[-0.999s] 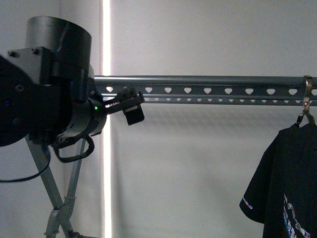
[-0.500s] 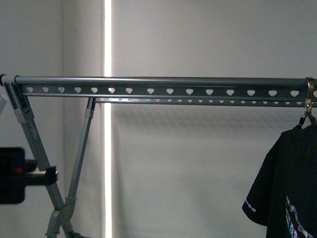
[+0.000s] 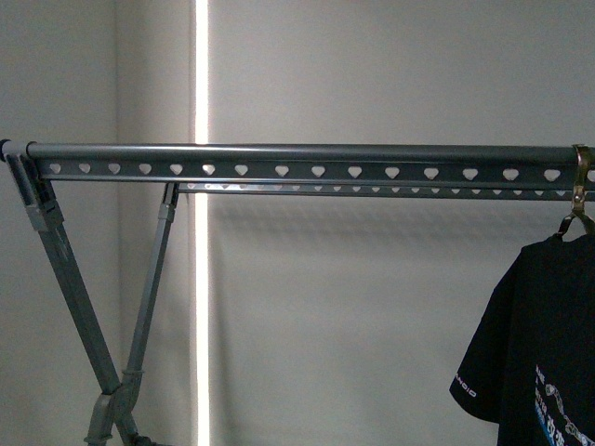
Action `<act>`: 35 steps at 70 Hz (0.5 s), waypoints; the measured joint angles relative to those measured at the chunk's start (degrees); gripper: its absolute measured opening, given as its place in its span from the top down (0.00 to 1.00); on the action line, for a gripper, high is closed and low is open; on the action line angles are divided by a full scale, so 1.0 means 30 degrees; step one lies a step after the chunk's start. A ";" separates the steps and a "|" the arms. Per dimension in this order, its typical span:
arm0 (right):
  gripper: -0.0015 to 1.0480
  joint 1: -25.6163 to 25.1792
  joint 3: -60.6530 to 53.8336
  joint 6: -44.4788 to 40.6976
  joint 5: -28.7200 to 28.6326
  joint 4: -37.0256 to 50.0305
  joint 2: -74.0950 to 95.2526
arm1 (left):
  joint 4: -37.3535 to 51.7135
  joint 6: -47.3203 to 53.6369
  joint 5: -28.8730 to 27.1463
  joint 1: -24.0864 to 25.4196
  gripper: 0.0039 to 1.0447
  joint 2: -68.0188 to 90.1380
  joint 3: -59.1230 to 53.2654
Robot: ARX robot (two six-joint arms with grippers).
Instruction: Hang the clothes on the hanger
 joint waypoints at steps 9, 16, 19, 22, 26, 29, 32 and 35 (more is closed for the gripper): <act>0.98 0.0000 0.0000 0.0000 -0.0007 0.0000 -0.0007 | -0.0984 0.0007 0.0095 0.0117 0.97 -0.1821 -0.0845; 0.98 0.0000 0.0000 0.0000 0.0000 0.0000 -0.0015 | -0.1989 0.0007 0.0102 0.0117 0.97 -0.3351 -0.1341; 0.98 0.0000 0.0000 0.0000 -0.0007 0.0000 -0.0015 | -0.2331 0.0007 0.0102 0.0117 0.97 -0.3891 -0.1537; 0.98 0.0000 0.0000 0.0000 -0.0007 0.0000 -0.0015 | -0.1712 0.0007 0.0095 0.0117 0.97 -0.3985 -0.1996; 0.98 0.0000 0.0000 0.0000 -0.0007 0.0000 -0.0015 | -0.2113 0.0015 0.0102 0.0117 0.97 -0.4459 -0.2331; 0.98 0.0000 0.0000 0.0000 0.0000 -0.0007 -0.0015 | -0.2594 0.0015 0.0095 0.0117 0.97 -0.5005 -0.2339; 0.98 0.0000 0.0000 0.0000 -0.0007 -0.0015 -0.0015 | -0.3155 0.0015 0.0087 0.0117 0.97 -0.5727 -0.2346; 0.98 0.0000 0.0000 0.0000 0.0000 -0.0022 -0.0015 | -0.3614 0.0015 0.0087 0.0117 0.97 -0.6244 -0.2346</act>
